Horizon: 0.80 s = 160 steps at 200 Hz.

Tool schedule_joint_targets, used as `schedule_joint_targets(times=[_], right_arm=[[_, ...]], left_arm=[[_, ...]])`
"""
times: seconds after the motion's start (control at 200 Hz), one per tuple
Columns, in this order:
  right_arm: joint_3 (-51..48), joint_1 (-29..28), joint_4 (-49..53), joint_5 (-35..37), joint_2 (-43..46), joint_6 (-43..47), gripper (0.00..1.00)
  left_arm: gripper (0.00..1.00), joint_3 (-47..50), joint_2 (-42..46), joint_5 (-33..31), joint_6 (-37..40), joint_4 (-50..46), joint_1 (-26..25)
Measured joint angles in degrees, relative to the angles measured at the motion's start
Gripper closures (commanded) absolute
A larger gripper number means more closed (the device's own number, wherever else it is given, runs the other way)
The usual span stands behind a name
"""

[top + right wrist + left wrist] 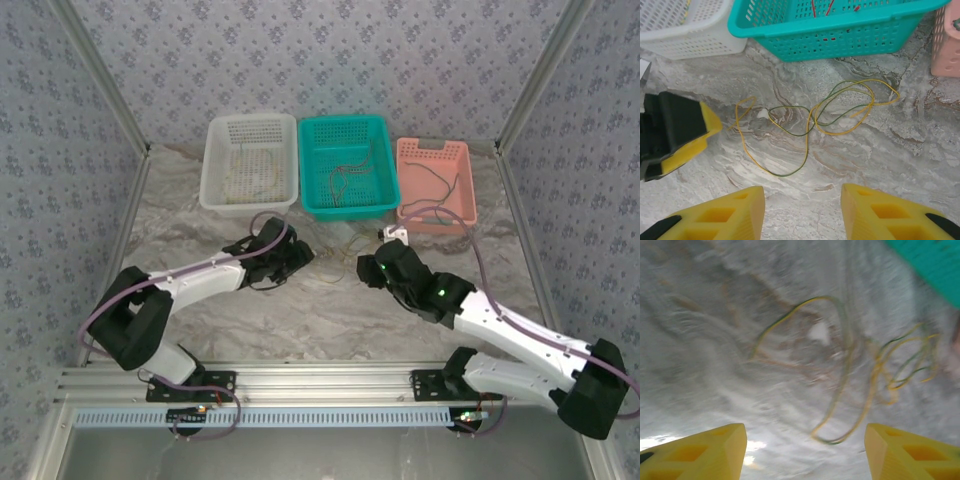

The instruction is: Untangle the cables

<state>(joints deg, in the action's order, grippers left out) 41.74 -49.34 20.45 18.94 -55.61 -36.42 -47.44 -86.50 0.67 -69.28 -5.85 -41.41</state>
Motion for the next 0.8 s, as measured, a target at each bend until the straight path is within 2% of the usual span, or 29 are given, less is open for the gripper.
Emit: schedule_joint_targets(times=[0.215, 0.32, 0.36, 0.41, 0.44, 0.645, 0.8], right_arm=[[-0.6, -0.1, 0.6, 0.0, 1.6, -0.9, 0.55], [-0.7, -0.1, 1.0, 0.3, 2.0, -0.9, 0.54], [-0.7, -0.1, 1.1, 0.5, 2.1, -1.0, 0.54], [-0.7, 0.2, 1.4, 0.9, 2.1, -1.4, 0.53], [-0.7, 0.5, 1.6, 1.0, 1.9, -1.8, 0.53], [-1.1, 5.2, 2.1, 1.7, -1.2, -4.8, 0.53], [-2.8, 7.2, 2.0, 1.5, -2.4, -6.7, 0.53]], left_arm=[[0.4, -4.7, -5.7, -1.9, -5.3, 3.1, -1.1], [0.48, -5.2, -7.9, -3.0, -6.1, 2.8, -1.1], [0.59, -5.2, -8.4, -3.4, -6.6, 2.6, -1.1], [0.87, -5.2, -8.9, -3.7, -6.5, 2.7, -1.1], [1.0, -5.2, -9.3, -3.8, -6.6, 2.9, -1.1], [1.0, -3.5, -8.2, -7.3, -5.8, 2.6, -2.4], [1.0, 1.2, 6.2, -12.4, -2.8, -4.1, -5.0]])
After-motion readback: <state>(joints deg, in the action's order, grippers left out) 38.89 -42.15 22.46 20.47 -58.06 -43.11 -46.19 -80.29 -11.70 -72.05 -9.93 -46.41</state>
